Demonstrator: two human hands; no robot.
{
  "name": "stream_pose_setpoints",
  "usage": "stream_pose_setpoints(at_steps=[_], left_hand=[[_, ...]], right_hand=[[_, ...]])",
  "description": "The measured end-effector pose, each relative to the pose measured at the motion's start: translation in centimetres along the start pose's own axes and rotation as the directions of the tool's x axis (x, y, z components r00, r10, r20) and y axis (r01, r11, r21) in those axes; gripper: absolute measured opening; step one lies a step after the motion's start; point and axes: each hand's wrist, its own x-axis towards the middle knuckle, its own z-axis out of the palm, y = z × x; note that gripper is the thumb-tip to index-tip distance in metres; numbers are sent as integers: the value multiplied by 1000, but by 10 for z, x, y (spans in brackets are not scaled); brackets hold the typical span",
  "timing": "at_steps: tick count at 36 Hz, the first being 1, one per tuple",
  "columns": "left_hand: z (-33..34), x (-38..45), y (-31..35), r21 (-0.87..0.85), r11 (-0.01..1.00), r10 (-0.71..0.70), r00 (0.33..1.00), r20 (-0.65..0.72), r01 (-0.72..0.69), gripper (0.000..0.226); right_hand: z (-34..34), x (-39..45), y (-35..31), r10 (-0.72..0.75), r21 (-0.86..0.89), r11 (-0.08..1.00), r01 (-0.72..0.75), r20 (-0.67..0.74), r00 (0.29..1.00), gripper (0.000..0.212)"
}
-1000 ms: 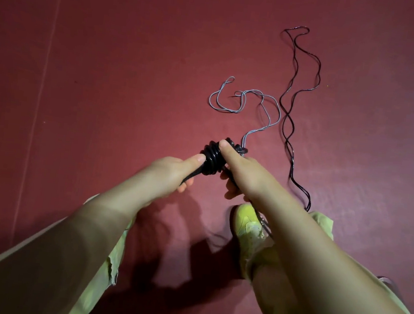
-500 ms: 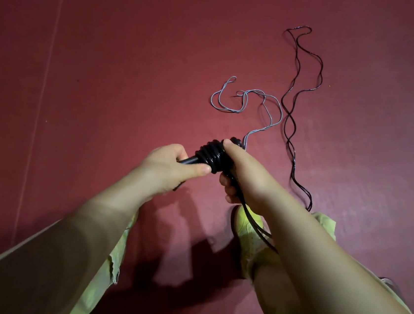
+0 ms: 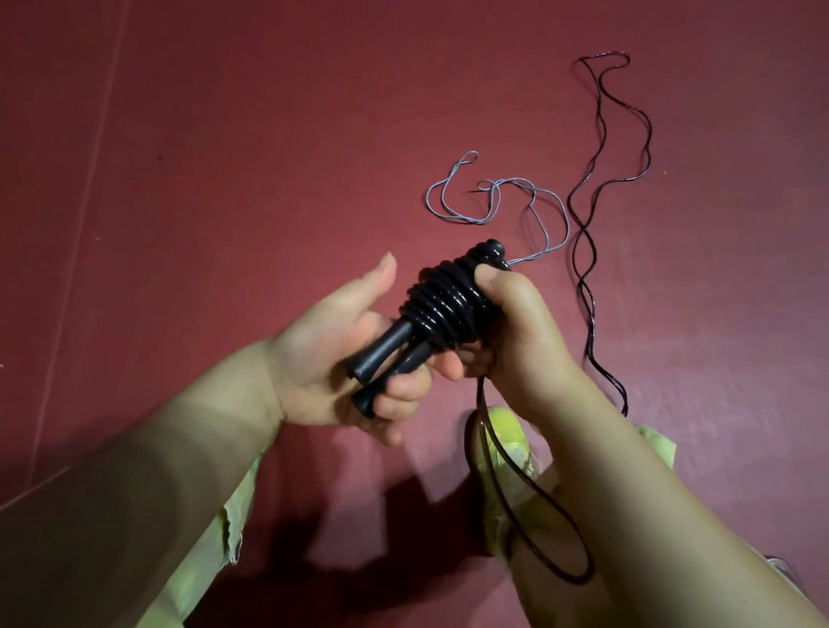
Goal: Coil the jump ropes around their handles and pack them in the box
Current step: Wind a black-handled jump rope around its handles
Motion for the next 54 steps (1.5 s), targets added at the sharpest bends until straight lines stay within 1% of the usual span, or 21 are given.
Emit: stream_pose_setpoints(at_steps=[3,7,13,16,20,24,26,27,30,32,35,37,40,42,46,48,50,51,52,53,54], left_hand=[[3,2,1,2,1000,-31,999,-24,31,79],[3,7,-2,114,993,-9,980,-199,33,75],[8,15,-10,290,955,72,899,-433,63,75],[11,18,-11,419,904,160,846,-508,80,72],[9,20,-14,534,840,255,800,-543,95,69],[3,21,-16,564,823,292,798,-527,71,69],[-1,20,-16,594,802,323,794,-514,58,71],[-4,20,-17,643,763,367,773,-517,68,69],[-12,18,-14,791,587,512,678,-527,172,60],[-14,16,-14,812,550,540,660,-523,193,57],[-11,16,-16,844,502,568,665,-485,187,56],[-11,16,-14,842,500,548,679,-489,203,61],[-13,15,-9,805,563,474,725,-499,185,59],[-15,15,-9,777,618,449,758,-473,119,58],[-19,13,-9,725,688,441,780,-444,24,58],[-16,12,-9,715,699,424,817,-391,-21,57],[-11,9,-8,671,739,357,878,-321,-55,45],[-8,5,-7,619,784,281,919,-278,-53,37],[-8,0,-7,562,826,192,958,-215,-39,37],[-9,-5,-7,515,857,106,986,-126,-26,45],[-12,-8,-8,468,884,39,999,-27,-22,57]], right_hand=[[-1,0,-3,41,-39,998,-41,12,999,34],[-5,-1,-3,113,-192,975,-110,7,994,43],[-6,-2,-5,201,-290,932,-216,-80,976,48],[-5,-2,-6,224,-300,922,-245,-103,969,48],[-5,-3,-6,253,-287,917,-276,-114,961,42],[-5,-4,-7,278,-264,917,-299,-116,954,39],[-6,-4,-7,288,-282,908,-311,-120,950,41],[-7,-4,-6,295,-318,891,-323,-135,946,45],[-8,-3,-1,322,-406,840,-361,-163,933,58],[-8,-3,-1,325,-399,843,-361,-156,933,60],[-9,-4,-2,329,-350,864,-362,-150,932,53],[-8,-4,-2,334,-340,866,-366,-150,931,51],[-6,-5,-1,335,-333,870,-365,-145,931,48],[-6,-4,-1,312,-308,890,-336,-125,942,44],[-2,-3,-4,207,-220,953,-210,-39,978,29],[-2,-3,-7,153,-226,963,-150,-6,988,21],[-2,-4,-8,114,-246,964,-103,30,993,18],[-2,-5,-8,103,-241,967,-88,54,993,18],[-2,-6,-7,93,-220,973,-73,82,992,17],[-2,-8,-6,76,-185,981,-54,116,990,18],[-2,-9,-5,54,-146,989,-31,151,987,18]])
